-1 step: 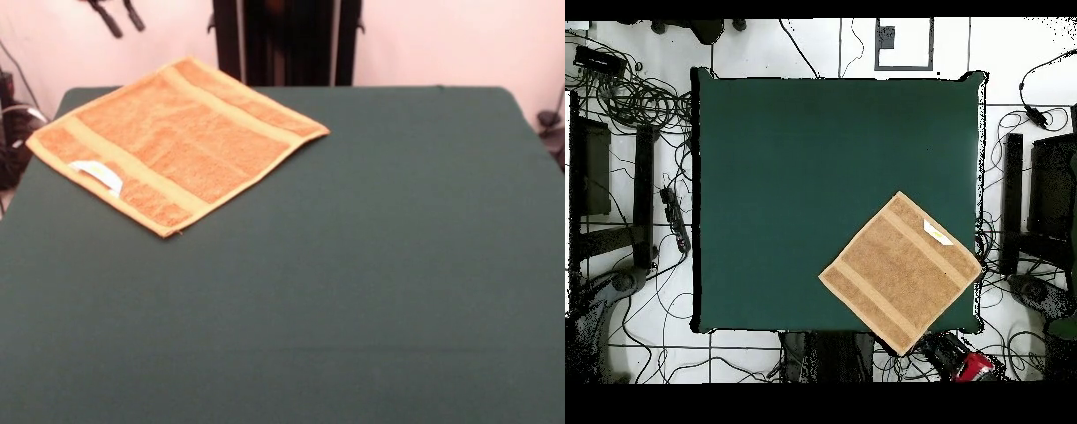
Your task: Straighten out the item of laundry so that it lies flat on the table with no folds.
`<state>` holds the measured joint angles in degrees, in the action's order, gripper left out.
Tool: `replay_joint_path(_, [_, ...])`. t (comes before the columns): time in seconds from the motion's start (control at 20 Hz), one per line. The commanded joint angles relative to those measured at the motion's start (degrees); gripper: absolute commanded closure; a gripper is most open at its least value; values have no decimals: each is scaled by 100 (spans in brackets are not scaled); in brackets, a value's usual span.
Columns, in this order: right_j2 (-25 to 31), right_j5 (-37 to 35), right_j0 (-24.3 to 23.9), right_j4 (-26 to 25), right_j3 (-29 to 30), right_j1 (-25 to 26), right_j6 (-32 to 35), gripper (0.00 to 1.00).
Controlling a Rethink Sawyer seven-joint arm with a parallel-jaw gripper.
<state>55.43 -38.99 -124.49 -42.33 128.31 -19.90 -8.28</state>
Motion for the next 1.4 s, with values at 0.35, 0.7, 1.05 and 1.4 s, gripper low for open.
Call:
replay_joint_path(0.35, [256, 1557, 1855, 1026, 717, -1579, 2871, 0])
replay_joint_path(0.7, [-1239, 3267, 3805, 1283, 585, -1576, 4080, 0])
replay_joint_path(1.05, [-2148, 4088, 5343, 1902, 362, -1717, 4716, 0])
replay_joint_path(1.4, [-2448, 4338, 5983, 2115, 267, -1780, 5045, 0])
